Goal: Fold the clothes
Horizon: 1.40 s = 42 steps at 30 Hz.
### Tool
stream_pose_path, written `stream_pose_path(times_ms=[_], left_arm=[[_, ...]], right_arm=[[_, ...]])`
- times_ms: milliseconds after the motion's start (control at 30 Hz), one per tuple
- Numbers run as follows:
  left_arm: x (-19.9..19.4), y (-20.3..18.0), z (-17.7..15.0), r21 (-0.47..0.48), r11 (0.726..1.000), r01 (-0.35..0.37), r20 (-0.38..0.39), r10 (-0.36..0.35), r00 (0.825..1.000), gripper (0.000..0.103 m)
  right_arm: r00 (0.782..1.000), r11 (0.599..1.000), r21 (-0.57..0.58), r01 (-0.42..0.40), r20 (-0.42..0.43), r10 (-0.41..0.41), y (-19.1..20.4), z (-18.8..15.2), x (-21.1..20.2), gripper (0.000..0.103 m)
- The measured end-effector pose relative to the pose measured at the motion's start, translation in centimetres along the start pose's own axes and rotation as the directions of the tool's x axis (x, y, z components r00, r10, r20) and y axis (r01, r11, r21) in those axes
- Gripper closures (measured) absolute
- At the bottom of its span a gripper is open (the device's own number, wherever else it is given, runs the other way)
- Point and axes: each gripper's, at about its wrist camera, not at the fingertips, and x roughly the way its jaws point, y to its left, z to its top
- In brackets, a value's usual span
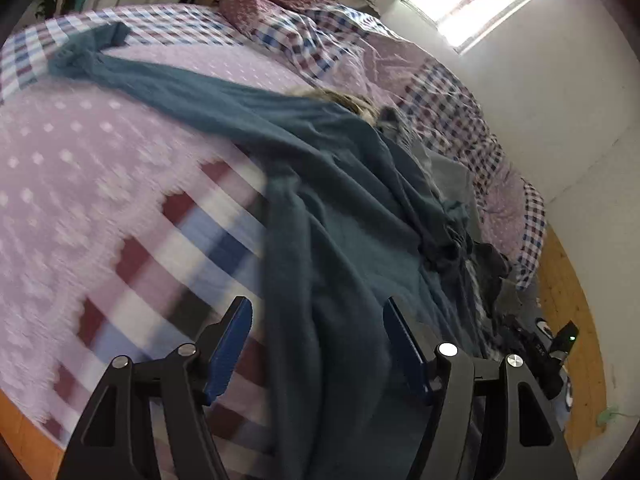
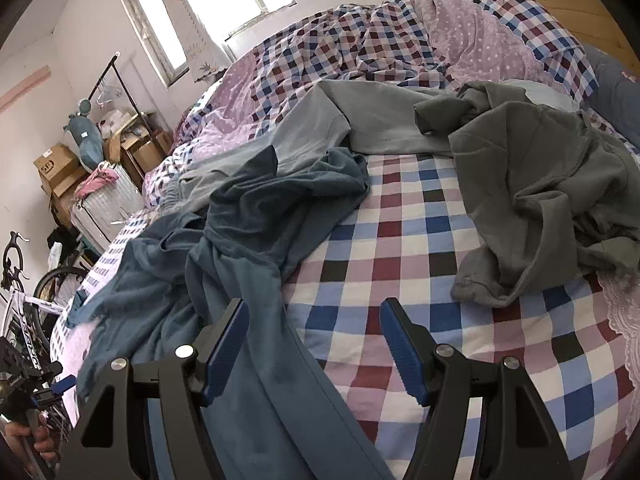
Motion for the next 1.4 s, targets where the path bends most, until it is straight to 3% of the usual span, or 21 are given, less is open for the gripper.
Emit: stream_pose_path(times_ms=[167, 333, 467, 633, 733, 867, 1133, 1267, 1400], left_arm=[[1.3, -1.1, -0.3, 0.043, 0.998, -0.051, 0.026, 0.050, 0.998, 0.031], [0.3, -2.9, 0.9, 0.105, 0.987, -0.125, 0.176, 0.105, 0.979, 0.031], [0.9, -5.9, 1.8, 0.178, 0.983, -0.037, 0.204, 0.000, 0.979, 0.031], [4.5, -10.5, 2.4, 0.242, 0.966, 0.092, 0.150, -0.131, 0.980, 0.023], [7.6, -13.9, 2.6, 0.298, 0.940, 0.166, 0.100, -0.204, 0.974, 0.019], [11.2, -16.8, 2.5, 0.349, 0.920, 0.177, 0.046, -0.206, 0.978, 0.018], [14.7, -15.8, 3.5, 0.187, 0.968, 0.165, -0.042, -0.160, 0.986, 0.017], [14.3, -15.1, 4.1, 0.149, 0.974, 0.170, -0.030, -0.168, 0.985, 0.017], [13.8, -14.3, 5.2, 0.104, 0.980, 0.173, -0.007, -0.173, 0.985, 0.017]], right_arm=[[1.000, 1.000, 0.014, -0.005, -0.013, 0.005, -0.3, -0.2, 0.2, 0.031], [1.000, 0.999, 0.037, -0.009, -0.007, 0.009, -0.9, -0.3, 0.4, 0.031], [1.000, 0.998, 0.060, -0.004, 0.017, 0.003, -1.2, 0.0, 0.5, 0.031], [0.999, 0.998, 0.056, 0.002, 0.032, -0.003, -0.7, 0.2, 0.7, 0.031], [1.000, 0.999, 0.033, -0.013, 0.021, 0.013, 0.1, 0.2, 1.0, 0.031], [0.999, 0.999, 0.005, -0.046, -0.006, 0.046, 1.3, 0.3, 1.0, 0.031], [0.999, 0.998, -0.053, -0.040, -0.025, 0.039, 5.0, 2.4, 2.3, 0.031], [0.998, 0.989, -0.140, -0.056, -0.042, 0.051, 8.7, 5.7, 4.5, 0.031], [0.997, 0.967, -0.252, -0.024, -0.077, 0.004, 12.7, 9.5, 7.7, 0.032]])
